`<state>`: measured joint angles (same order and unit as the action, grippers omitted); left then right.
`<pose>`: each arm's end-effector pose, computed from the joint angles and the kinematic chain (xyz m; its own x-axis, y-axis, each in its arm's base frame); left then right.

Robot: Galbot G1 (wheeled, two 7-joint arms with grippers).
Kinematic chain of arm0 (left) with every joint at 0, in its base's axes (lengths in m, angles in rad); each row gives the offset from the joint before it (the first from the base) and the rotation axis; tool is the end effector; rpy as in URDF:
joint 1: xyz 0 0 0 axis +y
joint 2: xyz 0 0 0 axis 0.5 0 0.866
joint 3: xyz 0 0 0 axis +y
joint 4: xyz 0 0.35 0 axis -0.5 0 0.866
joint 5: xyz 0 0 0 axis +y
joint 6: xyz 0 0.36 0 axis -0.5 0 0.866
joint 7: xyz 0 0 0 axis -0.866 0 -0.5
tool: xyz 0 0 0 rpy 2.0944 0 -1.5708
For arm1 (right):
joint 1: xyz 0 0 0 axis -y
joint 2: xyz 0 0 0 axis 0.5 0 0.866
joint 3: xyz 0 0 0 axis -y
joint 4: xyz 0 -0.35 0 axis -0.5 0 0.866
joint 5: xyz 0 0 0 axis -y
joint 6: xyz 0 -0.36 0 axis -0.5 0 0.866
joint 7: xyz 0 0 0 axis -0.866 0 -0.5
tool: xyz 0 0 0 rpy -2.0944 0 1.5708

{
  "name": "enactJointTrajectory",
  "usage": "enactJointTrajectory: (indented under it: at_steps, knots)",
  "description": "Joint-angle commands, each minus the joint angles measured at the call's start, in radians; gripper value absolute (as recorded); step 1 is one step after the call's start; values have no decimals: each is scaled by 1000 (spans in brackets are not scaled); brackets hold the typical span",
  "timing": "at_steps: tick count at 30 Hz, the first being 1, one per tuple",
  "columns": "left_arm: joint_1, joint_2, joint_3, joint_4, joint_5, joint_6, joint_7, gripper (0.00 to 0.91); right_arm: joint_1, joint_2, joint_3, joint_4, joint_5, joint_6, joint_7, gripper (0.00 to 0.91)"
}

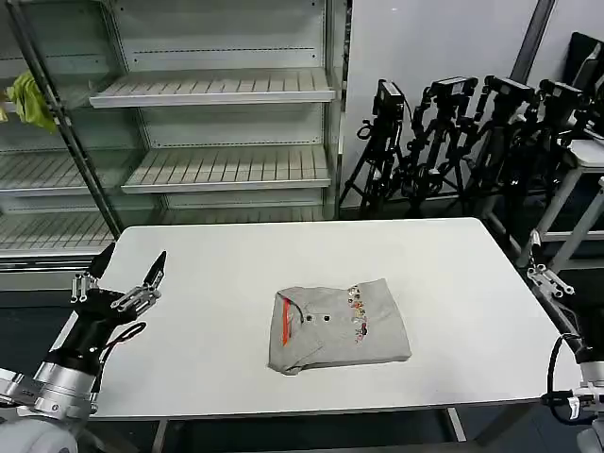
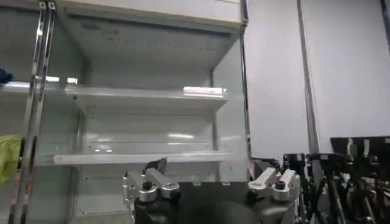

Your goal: Fold and organize the clothes.

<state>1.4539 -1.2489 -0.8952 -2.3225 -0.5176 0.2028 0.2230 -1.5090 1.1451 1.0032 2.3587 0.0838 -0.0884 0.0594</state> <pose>0.1979 0.1235 -0.1599 -0.9574 0.1932 -0.2148 0.1970 0.9804 0.0039 0.1848 -0.1459 -0.1344 -0.9209 0.1002 -0.3766 0.2759 0.8500 -0.4487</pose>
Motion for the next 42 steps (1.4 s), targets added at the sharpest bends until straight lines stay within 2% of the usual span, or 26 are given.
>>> enactJointTrajectory:
  at_steps: [1, 22, 25, 34, 42]
  knots:
    - [5, -31, -9, -7, 11, -5, 6, 907, 4, 18, -1, -7, -42, 22, -9, 907]
    - [9, -18, -7, -4, 25, -7, 12, 907, 37, 72, -13, -32, -66, 53, -21, 907]
    - [9, -21, -5, -4, 31, -9, 16, 907, 36, 81, -13, -40, -85, 71, -32, 907]
    - [8, -23, -8, -10, 27, -8, 14, 907, 49, 89, -34, -49, -174, 95, -17, 907]
    - [3, -5, -12, -5, 28, -9, 13, 907, 65, 96, -60, -51, -192, 97, -26, 907]
